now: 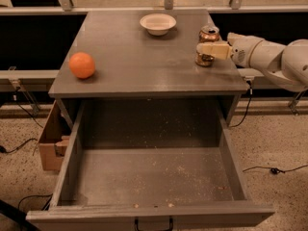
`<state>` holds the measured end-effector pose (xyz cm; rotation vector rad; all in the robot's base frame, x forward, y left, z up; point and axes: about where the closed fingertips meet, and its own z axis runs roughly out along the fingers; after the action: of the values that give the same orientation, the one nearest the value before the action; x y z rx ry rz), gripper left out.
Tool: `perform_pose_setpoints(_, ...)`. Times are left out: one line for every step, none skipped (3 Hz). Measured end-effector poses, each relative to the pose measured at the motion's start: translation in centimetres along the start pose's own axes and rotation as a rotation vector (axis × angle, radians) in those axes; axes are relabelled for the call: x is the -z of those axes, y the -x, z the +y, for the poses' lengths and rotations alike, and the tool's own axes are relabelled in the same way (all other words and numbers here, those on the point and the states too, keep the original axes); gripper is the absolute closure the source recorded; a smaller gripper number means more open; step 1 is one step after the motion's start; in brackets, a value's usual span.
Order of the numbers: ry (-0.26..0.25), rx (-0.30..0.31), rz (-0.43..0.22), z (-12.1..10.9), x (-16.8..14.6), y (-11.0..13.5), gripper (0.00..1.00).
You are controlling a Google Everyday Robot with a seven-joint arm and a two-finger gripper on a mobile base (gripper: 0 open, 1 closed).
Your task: Place orange can into top drawer
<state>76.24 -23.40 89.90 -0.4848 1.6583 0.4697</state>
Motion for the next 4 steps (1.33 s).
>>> perform_pose_setpoints(0.026,0.01,-0.016,0.3,-1.3,0.0,0.41)
perform_pose_setpoints(0.047,0.046,-0.035,1.1,-1.7,1.0,0.64)
perform_pose_setpoints(0.05,0.044,-0.033,1.3,-2.0,0.9,0.89)
perform_pose_setpoints(0.054,0.044,-0.033,1.4,-2.1,0.9,1.0)
